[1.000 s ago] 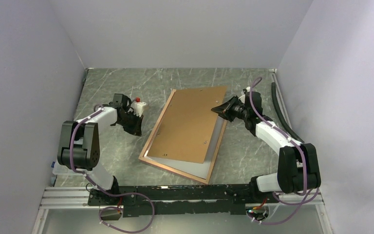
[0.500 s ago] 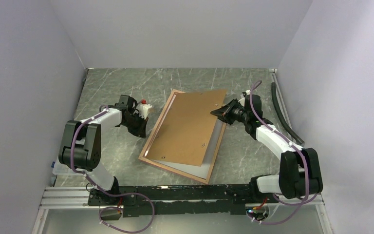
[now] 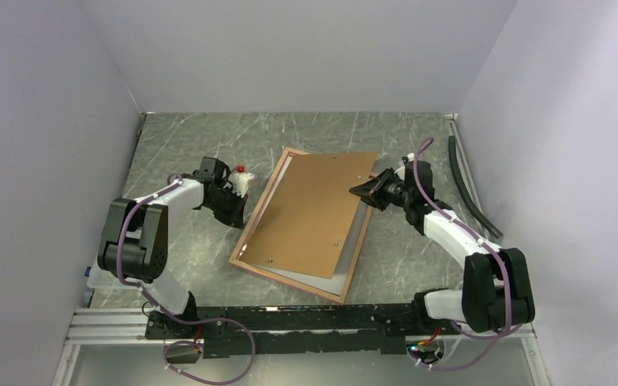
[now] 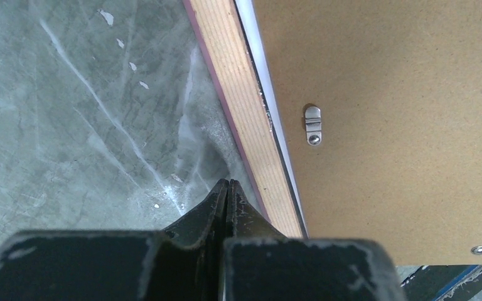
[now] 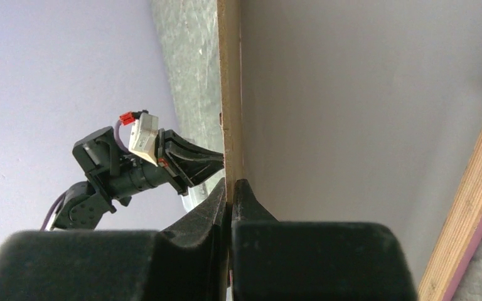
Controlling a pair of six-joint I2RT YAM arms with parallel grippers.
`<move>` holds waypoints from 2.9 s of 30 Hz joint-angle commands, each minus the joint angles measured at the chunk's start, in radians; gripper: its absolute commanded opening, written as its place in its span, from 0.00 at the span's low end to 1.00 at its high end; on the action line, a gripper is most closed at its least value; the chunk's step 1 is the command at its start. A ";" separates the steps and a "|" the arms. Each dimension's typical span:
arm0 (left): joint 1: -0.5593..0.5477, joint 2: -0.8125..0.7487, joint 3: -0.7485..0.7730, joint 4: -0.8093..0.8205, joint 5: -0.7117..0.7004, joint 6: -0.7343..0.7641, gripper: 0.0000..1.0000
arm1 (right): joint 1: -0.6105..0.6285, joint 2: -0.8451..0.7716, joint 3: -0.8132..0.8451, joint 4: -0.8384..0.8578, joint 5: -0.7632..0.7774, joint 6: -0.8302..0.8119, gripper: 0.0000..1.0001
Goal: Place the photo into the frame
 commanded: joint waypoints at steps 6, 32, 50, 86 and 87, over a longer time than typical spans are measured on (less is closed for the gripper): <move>-0.007 -0.018 0.007 0.002 0.011 -0.001 0.03 | 0.006 0.064 0.080 0.022 0.019 -0.078 0.00; -0.008 -0.056 0.024 -0.093 0.086 -0.002 0.03 | 0.084 0.259 0.299 -0.305 0.186 -0.351 0.53; 0.067 -0.099 0.059 -0.153 0.113 0.007 0.03 | 0.153 0.282 0.550 -0.701 0.494 -0.502 1.00; -0.029 -0.012 0.008 -0.016 0.113 0.002 0.03 | 0.046 0.325 0.345 -0.402 0.163 -0.351 1.00; -0.030 -0.013 0.011 -0.022 0.123 0.001 0.03 | 0.034 0.323 0.351 -0.411 0.169 -0.357 1.00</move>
